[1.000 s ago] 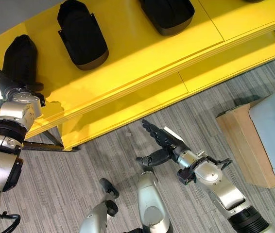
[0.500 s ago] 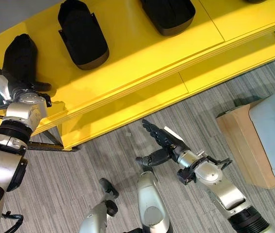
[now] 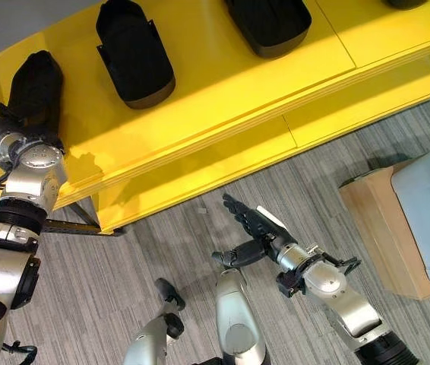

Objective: Move parts from the plastic box to the shelf.

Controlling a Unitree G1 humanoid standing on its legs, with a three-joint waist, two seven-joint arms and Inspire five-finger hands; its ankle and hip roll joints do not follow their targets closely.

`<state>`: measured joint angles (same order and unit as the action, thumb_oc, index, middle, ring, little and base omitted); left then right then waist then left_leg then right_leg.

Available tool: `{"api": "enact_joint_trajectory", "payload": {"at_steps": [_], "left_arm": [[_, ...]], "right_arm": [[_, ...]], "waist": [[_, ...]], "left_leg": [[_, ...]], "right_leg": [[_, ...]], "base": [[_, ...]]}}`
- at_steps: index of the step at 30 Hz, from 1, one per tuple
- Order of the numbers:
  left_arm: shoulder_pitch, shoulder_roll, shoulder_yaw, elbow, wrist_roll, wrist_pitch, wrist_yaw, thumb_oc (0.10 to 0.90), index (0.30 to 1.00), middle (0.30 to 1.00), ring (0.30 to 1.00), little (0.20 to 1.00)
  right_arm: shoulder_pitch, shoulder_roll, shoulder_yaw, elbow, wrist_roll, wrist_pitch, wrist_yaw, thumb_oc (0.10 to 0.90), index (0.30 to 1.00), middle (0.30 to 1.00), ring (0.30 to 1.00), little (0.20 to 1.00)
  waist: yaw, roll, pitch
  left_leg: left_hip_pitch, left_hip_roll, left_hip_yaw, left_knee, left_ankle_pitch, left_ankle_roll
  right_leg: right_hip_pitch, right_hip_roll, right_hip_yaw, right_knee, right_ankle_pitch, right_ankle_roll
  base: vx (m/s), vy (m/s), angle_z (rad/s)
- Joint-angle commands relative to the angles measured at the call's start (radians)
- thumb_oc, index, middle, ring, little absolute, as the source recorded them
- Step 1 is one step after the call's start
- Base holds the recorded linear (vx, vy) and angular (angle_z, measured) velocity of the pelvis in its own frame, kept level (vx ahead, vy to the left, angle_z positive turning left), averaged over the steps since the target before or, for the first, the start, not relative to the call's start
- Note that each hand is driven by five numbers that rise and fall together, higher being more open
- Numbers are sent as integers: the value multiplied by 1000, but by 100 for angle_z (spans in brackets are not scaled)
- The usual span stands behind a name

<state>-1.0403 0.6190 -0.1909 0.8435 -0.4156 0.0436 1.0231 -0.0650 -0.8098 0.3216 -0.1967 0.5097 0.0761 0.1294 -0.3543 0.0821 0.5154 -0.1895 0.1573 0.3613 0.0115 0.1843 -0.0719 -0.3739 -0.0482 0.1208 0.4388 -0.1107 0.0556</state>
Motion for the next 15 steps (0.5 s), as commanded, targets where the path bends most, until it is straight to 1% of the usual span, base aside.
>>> {"api": "enact_joint_trajectory", "payload": {"at_steps": [1, 5, 7, 9, 11, 12, 13, 15], "left_arm": [[-19, 157, -11, -28, 103, -82, 30, 900, 1000, 1000, 1000, 1000], [-15, 145, -14, -40, 103, -129, 28, 900, 1000, 1000, 1000, 1000], [-3, 134, -7, -89, 128, -145, 32, 900, 1000, 1000, 1000, 1000], [20, 132, 8, -126, 192, -189, 67, 900, 1000, 1000, 1000, 1000], [36, 137, 17, -147, 220, -205, 72, 900, 1000, 1000, 1000, 1000], [82, 141, 39, -208, 290, -232, 85, 900, 1000, 1000, 1000, 1000], [85, 141, 41, -212, 295, -234, 85, 900, 1000, 1000, 1000, 1000], [137, 142, 64, -277, 349, -244, 62, 900, 1000, 1000, 1000, 1000]], "right_arm": [[-20, 57, -26, -108, -10, -116, -11, 900, 1000, 1000, 1000, 1000], [-13, 64, -25, -119, -9, -116, -20, 900, 1000, 1000, 1000, 1000], [1, 76, -32, -125, -10, -122, -23, 900, 1000, 1000, 1000, 1000], [12, 87, -31, -128, -18, -126, -32, 900, 1000, 1000, 1000, 1000], [17, 91, -30, -124, -25, -133, -35, 900, 1000, 1000, 1000, 1000], [35, 100, -37, -121, -37, -147, -34, 900, 1000, 1000, 1000, 1000], [36, 101, -37, -121, -38, -148, -34, 900, 1000, 1000, 1000, 1000], [50, 112, -40, -116, -49, -158, -45, 900, 1000, 1000, 1000, 1000]], "waist": [[-15, -75, -76], [-12, -79, -73], [-5, -82, -71], [2, -82, -70], [6, -80, -69], [17, -75, -68], [19, -72, -70], [33, -69, -70]], "left_leg": [[32, 48, -84, 83, -134, -39], [29, 46, -89, 84, -134, -36], [26, 47, -91, 85, -135, -34], [24, 47, -94, 87, -137, -33], [25, 46, -95, 87, -137, -32], [24, 46, -99, 88, -137, -31], [20, 48, -98, 86, -134, -31], [15, 47, -106, 89, -134, -29]], "right_leg": [[24, -28, -77, -39, -38, -2], [29, -26, -78, -46, -34, -2], [29, -25, -80, -51, -31, -1], [32, -24, -81, -53, -31, -2], [35, -25, -82, -55, -32, -2], [37, -26, -82, -57, -31, -2], [35, -24, -81, -61, -26, -3], [37, -26, -85, -61, -26, -3]], "base": [[-21, -23, 4], [-19, -37, 4], [-37, -68, 2], [-20, -36, 3], [0, 0, 0], [0, 0, 0], [0, 0, 0], [-6, -22, 2]]}}
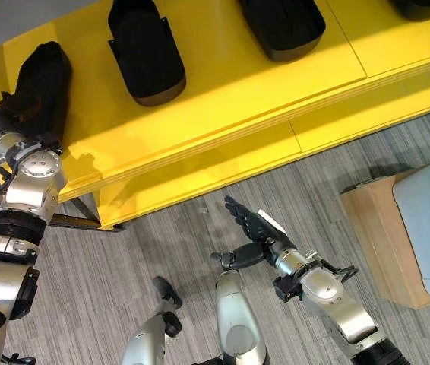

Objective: Move parts from the plastic box to the shelf.

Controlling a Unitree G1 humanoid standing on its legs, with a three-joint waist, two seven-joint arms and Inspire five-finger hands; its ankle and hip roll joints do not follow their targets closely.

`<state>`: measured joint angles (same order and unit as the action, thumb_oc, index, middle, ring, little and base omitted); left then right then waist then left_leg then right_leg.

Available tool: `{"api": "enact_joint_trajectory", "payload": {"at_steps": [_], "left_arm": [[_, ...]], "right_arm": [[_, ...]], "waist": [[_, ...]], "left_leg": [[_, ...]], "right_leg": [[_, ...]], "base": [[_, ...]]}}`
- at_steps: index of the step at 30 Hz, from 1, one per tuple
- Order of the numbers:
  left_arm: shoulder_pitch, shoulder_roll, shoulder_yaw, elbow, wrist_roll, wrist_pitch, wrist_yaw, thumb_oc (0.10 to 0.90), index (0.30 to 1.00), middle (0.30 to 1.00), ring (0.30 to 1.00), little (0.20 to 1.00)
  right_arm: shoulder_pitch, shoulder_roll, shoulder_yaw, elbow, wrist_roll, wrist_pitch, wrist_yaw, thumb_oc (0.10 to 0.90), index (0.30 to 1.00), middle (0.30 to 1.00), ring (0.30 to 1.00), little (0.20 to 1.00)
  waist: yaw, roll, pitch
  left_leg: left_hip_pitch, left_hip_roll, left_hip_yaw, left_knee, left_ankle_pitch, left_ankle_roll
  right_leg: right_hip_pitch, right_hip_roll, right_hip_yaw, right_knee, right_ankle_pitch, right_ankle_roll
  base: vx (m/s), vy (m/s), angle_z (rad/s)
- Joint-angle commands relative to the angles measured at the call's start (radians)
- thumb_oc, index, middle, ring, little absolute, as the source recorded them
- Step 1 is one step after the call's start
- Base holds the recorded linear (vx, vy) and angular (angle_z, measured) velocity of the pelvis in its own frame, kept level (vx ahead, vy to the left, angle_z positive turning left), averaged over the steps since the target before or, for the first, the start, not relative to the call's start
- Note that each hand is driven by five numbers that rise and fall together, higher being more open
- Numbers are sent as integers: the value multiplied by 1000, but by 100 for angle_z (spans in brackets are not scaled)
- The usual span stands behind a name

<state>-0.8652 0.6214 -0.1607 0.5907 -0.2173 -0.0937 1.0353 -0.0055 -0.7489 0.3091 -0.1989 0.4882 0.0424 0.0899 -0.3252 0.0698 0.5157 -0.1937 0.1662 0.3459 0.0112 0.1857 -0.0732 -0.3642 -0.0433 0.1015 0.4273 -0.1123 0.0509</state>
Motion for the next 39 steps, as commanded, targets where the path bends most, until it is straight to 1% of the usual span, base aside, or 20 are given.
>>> {"api": "enact_joint_trajectory", "payload": {"at_steps": [1, 3, 5, 8, 9, 11, 13, 14, 15, 18, 19, 22, 23, 25, 28, 29, 32, 33, 37, 39], "left_arm": [[25, 153, 50, -122, 212, -78, 0, 900, 1000, 1000, 1000, 1000], [118, 173, 67, -249, 241, -58, -70, 900, 1000, 1000, 1000, 1000], [171, 182, 76, -325, 290, -26, -100, 900, 1000, 1000, 1000, 1000], [268, 222, 87, -437, 374, 18, -164, 900, 1000, 1000, 1000, 1000], [283, 227, 91, -451, 377, 19, -167, 900, 1000, 1000, 1000, 1000], [333, 250, 111, -476, 428, 16, -180, 900, 1000, 1000, 1000, 1000], [353, 270, 116, -477, 458, 19, -185, 900, 1000, 1000, 1000, 1000], [380, 309, 128, -464, 496, -4, -203, 900, 1000, 1000, 1000, 1000], [389, 325, 133, -463, 501, -7, -218, 900, 1000, 1000, 1000, 1000], [392, 330, 134, -461, 504, -11, -221, 900, 1000, 1000, 1000, 1000], [443, 386, 149, -441, 534, 16, -240, 900, 1000, 1000, 1000, 1000], [473, 423, 163, -409, 589, 27, -233, 900, 1000, 1000, 1000, 1000], [481, 435, 164, -404, 598, 60, -248, 900, 1000, 1000, 1000, 1000], [476, 454, 150, -371, 597, 94, -249, 900, 1000, 1000, 1000, 1000], [453, 476, 115, -331, 608, 149, -256, 900, 1000, 1000, 1000, 1000], [444, 480, 103, -316, 593, 155, -251, 900, 1000, 1000, 1000, 1000], [412, 487, 76, -296, 612, 160, -269, 900, 1000, 1000, 1000, 1000], [369, 501, 32, -294, 659, 171, -314, 900, 1000, 1000, 1000, 1000], [341, 506, -16, -294, 654, 187, -343, 900, 1000, 1000, 1000, 1000], [337, 501, -36, -290, 659, 179, -341, 900, 1000, 1000, 1000, 1000]], "right_arm": [[1, 58, -33, -115, -34, -129, -15, 900, 1000, 1000, 1000, 1000], [21, 64, -45, -120, -39, -134, -26, 900, 1000, 1000, 1000, 1000], [32, 66, -53, -122, -39, -139, -32, 900, 1000, 1000, 1000, 1000], [61, 66, -78, -118, -27, -161, -33, 900, 1000, 1000, 1000, 1000], [65, 64, -82, -117, -23, -164, -32, 900, 1000, 1000, 1000, 1000], [77, 59, -91, -108, -21, -173, -27, 900, 1000, 1000, 1000, 1000], [79, 59, -93, -99, -23, -179, -24, 900, 1000, 1000, 1000, 1000], [89, 53, -101, -88, -21, -188, -23, 900, 1000, 1000, 1000, 1000], [91, 50, -105, -82, -21, -191, -19, 900, 1000, 1000, 1000, 1000], [92, 48, -107, -80, -20, -192, -17, 900, 1000, 1000, 1000, 1000], [106, 28, -129, -74, -15, -202, -6, 900, 1000, 1000, 1000, 1000], [119, 13, -147, -71, -16, -208, 14, 900, 1000, 1000, 1000, 1000], [124, 5, -157, -72, -12, -208, 26, 900, 1000, 1000, 1000, 1000], [123, -7, -162, -70, -7, -211, 35, 900, 1000, 1000, 1000, 1000], [115, -23, -169, -75, 5, -198, 39, 900, 1000, 1000, 1000, 1000], [112, -26, -171, -73, 7, -194, 43, 900, 1000, 1000, 1000, 1000], [111, -33, -176, -77, 14, -189, 47, 900, 1000, 1000, 1000, 1000], [114, -44, -194, -83, 26, -181, 64, 900, 1000, 1000, 1000, 1000], [113, -55, -210, -85, 35, -172, 79, 900, 1000, 1000, 1000, 1000], [114, -61, -218, -86, 36, -165, 88, 900, 1000, 1000, 1000, 1000]], "waist": [[21, -52, -70], [40, -51, -65], [52, -47, -66], [72, -44, -67], [76, -44, -66], [85, -38, -67], [88, -34, -67], [91, -27, -67], [92, -24, -67], [91, -23, -67], [92, -8, -66], [87, 5, -68], [85, 9, -69], [80, 13, -70], [74, 19, -71], [72, 20, -72], [65, 20, -72], [53, 18, -73], [44, 20, -75], [37, 23, -76]], "left_leg": [[17, 38, -98, 87, -134, -28], [17, 32, -112, 87, -136, -27], [12, 33, -118, 85, -132, -27], [7, 29, -133, 82, -128, -25], [7, 28, -135, 81, -128, -24], [6, 24, -142, 80, -126, -24], [6, 23, -144, 80, -124, -24], [5, 20, -145, 83, -124, -24], [4, 19, -145, 83, -123, -24], [4, 19, -145, 83, -122, -24], [10, 14, -144, 81, -120, -27], [14, 10, -141, 78, -118, -28], [16, 8, -140, 77, -117, -29], [18, 5, -139, 75, -116, -29], [19, 4, -137, 72, -112, -30], [20, 3, -136, 71, -112, -30], [19, 2, -134, 72, -111, -29], [22, 2, -128, 72, -112, -30], [24, 2, -122, 71, -112, -32], [28, 0, -118, 70, -112, -32]], "right_leg": [[29, -31, -72, -54, -24, 1], [38, -36, -80, -52, -32, 2], [38, -33, -84, -61, -25, 1], [45, -35, -94, -70, -22, 2], [46, -36, -96, -71, -21, 2], [52, -39, -102, -76, -21, 3], [54, -41, -104, -79, -20, 3], [55, -44, -106, -78, -19, 6], [56, -46, -107, -80, -18, 6], [56, -46, -107, -81, -17, 7], [59, -54, -108, -80, -19, 10], [60, -59, -106, -81, -19, 12], [60, -61, -106, -80, -20, 13], [60, -64, -106, -79, -19, 15], [57, -66, -104, -78, -19, 16], [56, -66, -103, -77, -19, 17], [53, -64, -99, -76, -17, 18], [53, -65, -97, -78, -14, 20], [49, -65, -92, -78, -12, 22], [50, -66, -88, -78, -13, 22]], "base": [[-15, -46, 3], [-15, -42, 4], [-15, -37, 9], [-9, -38, 12], [-4, -26, 10], [2, -7, 9], [6, 15, 11], [5, 28, 10], [4, 30, 4], [1, 28, 1], [8, 101, 3], [15, 104, -3], [12, 94, 6], [4, 64, 2], [-3, 42, 0], [0, 0, 0], [-1, 5, -1], [0, 0, 0], [2, 9, -1], [15, 46, -6]]}}
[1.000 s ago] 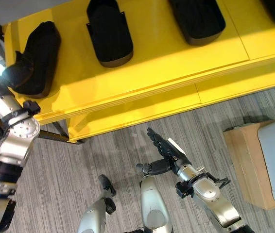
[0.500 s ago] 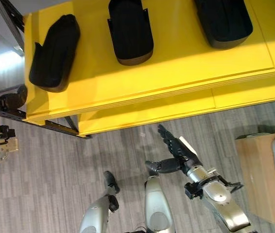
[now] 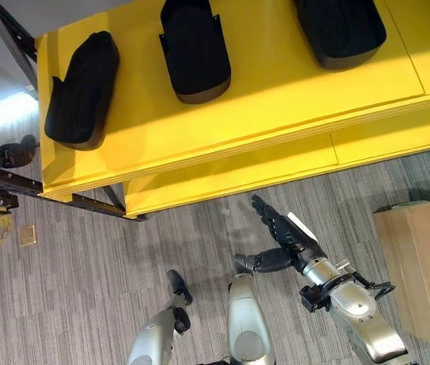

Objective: Move parts from the plastic box to the shelf.

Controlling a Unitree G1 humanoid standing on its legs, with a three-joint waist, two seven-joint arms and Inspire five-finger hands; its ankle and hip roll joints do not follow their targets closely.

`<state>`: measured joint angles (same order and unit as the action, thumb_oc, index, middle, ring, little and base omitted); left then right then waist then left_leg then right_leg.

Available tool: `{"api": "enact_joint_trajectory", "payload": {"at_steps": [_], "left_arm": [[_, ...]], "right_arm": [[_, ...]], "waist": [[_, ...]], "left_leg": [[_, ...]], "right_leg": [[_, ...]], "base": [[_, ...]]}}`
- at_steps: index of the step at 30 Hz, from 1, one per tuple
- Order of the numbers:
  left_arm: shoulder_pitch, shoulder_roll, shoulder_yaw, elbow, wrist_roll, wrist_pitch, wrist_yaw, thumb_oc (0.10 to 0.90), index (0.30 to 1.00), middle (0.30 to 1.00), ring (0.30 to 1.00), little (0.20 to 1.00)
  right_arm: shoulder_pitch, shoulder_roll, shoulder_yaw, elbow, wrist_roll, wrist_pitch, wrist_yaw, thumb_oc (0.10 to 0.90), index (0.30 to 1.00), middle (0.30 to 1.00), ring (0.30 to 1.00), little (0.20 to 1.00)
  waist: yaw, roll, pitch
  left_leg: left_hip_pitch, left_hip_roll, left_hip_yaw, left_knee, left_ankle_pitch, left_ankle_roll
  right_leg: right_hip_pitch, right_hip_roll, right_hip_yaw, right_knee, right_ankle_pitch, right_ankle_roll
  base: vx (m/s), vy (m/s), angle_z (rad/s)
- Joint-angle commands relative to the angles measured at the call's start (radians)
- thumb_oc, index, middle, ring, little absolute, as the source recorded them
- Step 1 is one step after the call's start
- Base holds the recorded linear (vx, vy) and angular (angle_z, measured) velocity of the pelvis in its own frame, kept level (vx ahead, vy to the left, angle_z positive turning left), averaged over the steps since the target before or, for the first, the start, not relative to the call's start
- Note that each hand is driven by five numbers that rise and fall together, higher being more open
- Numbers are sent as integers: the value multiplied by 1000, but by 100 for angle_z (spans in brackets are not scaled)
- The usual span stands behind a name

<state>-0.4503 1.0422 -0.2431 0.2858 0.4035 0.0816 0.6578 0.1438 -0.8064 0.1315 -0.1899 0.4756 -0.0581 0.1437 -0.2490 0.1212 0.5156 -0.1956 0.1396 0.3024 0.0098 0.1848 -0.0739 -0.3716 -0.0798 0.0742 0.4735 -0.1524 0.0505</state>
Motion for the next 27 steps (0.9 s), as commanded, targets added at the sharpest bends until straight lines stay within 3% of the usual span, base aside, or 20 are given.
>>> {"api": "enact_joint_trajectory", "payload": {"at_steps": [1, 14, 27], "left_arm": [[-78, 82, 43, 16, 36, -1, 32, 900, 1000, 1000, 1000, 1000], [-93, 15, -56, 42, 44, -8, -65, 900, 1000, 1000, 1000, 1000], [-20, -41, -36, 77, 31, -19, -88, 900, 1000, 1000, 1000, 1000]], "right_arm": [[-33, -5, -43, -96, 47, -63, 37, 900, 1000, 1000, 1000, 1000], [-35, -17, -66, -87, 33, -52, 86, 900, 1000, 1000, 1000, 1000], [-16, -22, -91, -82, 23, -57, 116, 900, 1000, 1000, 1000, 1000]], "waist": [[-42, -26, -75], [-79, -15, -82], [-90, -7, -87]], "left_leg": [[32, 27, -73, 71, -112, -31], [52, 19, -53, 67, -118, -31], [69, 15, -47, 57, -119, -33]], "right_leg": [[57, -30, -59, -124, 27, 23], [50, -33, -43, -114, 23, 25], [39, -37, -38, -98, 15, 24]], "base": [[14, 48, -7], [20, 38, -4], [10, 15, -2]]}}
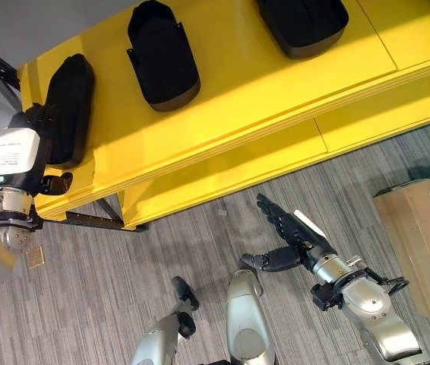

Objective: Move parts from the plastic box to the shelf.

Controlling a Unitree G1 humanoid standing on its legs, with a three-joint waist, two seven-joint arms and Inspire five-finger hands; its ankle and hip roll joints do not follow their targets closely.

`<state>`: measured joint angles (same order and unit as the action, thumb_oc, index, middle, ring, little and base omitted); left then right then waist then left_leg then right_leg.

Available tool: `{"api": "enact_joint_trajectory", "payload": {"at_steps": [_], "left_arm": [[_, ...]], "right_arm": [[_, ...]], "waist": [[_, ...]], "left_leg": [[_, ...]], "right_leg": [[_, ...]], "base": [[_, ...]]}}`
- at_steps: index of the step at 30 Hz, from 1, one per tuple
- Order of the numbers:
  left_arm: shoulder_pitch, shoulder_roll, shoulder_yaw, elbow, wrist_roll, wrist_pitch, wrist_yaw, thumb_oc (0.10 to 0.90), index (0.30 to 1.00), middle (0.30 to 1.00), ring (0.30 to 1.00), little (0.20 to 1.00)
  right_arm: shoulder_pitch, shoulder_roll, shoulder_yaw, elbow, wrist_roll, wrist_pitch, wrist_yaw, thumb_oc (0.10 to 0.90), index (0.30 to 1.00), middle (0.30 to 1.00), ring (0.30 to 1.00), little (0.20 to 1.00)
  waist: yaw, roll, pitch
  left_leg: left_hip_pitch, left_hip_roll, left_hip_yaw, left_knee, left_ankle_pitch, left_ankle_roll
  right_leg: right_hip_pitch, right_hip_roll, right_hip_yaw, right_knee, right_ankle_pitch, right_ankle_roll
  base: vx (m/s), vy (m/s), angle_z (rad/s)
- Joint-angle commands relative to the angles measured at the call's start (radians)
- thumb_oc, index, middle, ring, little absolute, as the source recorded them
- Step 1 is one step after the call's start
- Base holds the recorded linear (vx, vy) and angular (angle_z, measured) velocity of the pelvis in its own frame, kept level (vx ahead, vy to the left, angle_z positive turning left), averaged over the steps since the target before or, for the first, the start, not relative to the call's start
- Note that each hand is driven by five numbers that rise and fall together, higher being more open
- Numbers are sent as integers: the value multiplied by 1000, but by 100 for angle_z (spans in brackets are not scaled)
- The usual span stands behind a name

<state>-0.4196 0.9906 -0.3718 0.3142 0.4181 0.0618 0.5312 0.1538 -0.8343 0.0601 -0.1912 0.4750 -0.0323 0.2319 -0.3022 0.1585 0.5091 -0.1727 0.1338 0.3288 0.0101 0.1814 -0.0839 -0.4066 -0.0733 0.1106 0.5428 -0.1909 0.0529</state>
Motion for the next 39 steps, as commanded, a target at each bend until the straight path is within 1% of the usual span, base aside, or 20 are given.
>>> {"api": "enact_joint_trajectory", "payload": {"at_steps": [1, 2, 4, 11, 17, 20, 23, 33, 39], "left_arm": [[-48, 6, 94, 50, 24, 9, 31, 900, 1000, 1000, 1000, 1000], [-50, -12, 85, 71, 23, 13, 39, 900, 1000, 1000, 1000, 1000], [-62, -33, 71, 78, 28, 44, 37, 900, 1000, 1000, 1000, 1000], [-76, -63, 74, 137, 34, 53, 52, 900, 1000, 1000, 1000, 1000], [-108, -105, 56, 206, 0, 86, 64, 900, 1000, 1000, 1000, 1000], [-127, -125, 58, 249, 5, 84, 63, 900, 1000, 1000, 1000, 1000], [-153, -143, 51, 278, 11, 108, 80, 900, 1000, 1000, 1000, 1000], [-204, -169, 56, 362, -37, 159, 87, 900, 1000, 1000, 1000, 1000], [-257, -179, 48, 417, -55, 175, 84, 900, 1000, 1000, 1000, 1000]], "right_arm": [[-25, 6, -21, -82, 22, -82, 29, 900, 1000, 1000, 1000, 1000], [-27, 6, -17, -79, 20, -82, 28, 900, 1000, 1000, 1000, 1000], [-35, 6, -12, -73, 21, -83, 31, 900, 1000, 1000, 1000, 1000], [-42, 12, -12, -76, 17, -75, 30, 900, 1000, 1000, 1000, 1000], [-52, 13, -4, -68, 11, -76, 45, 900, 1000, 1000, 1000, 1000], [-57, 12, -1, -69, 8, -69, 47, 900, 1000, 1000, 1000, 1000], [-70, 11, 5, -74, 10, -58, 46, 900, 1000, 1000, 1000, 1000], [-95, 14, 25, -67, -2, -51, 49, 900, 1000, 1000, 1000, 1000], [-114, 8, 36, -66, -2, -38, 51, 900, 1000, 1000, 1000, 1000]], "waist": [[-37, -43, -80], [-39, -45, -81], [-40, -46, -83], [-47, -51, -85], [-62, -54, -86], [-68, -55, -88], [-74, -58, -87], [-91, -68, -80], [-100, -70, -77]], "left_leg": [[46, 21, -74, 58, -116, -23], [44, 21, -74, 62, -117, -24], [43, 21, -76, 63, -117, -24], [43, 23, -73, 59, -115, -25], [50, 24, -64, 57, -115, -27], [51, 24, -62, 57, -115, -27], [50, 24, -59, 58, -115, -27], [50, 25, -52, 63, -117, -29], [50, 27, -49, 65, -118, -31]], "right_leg": [[73, -43, -74, -164, 52, 21], [68, -44, -76, -157, 50, 20], [66, -42, -76, -154, 49, 20], [54, -38, -69, -148, 50, 19], [50, -37, -60, -146, 54, 21], [47, -37, -56, -142, 54, 21], [40, -34, -51, -139, 55, 20], [31, -35, -42, -126, 51, 20], [25, -32, -36, -120, 50, 19]], "base": [[0, 0, 0], [0, 0, 0], [0, 0, 0], [0, 0, 0], [3, 9, -3], [10, 12, -3], [0, 0, 0], [0, 0, 0], [0, 0, 0]]}}
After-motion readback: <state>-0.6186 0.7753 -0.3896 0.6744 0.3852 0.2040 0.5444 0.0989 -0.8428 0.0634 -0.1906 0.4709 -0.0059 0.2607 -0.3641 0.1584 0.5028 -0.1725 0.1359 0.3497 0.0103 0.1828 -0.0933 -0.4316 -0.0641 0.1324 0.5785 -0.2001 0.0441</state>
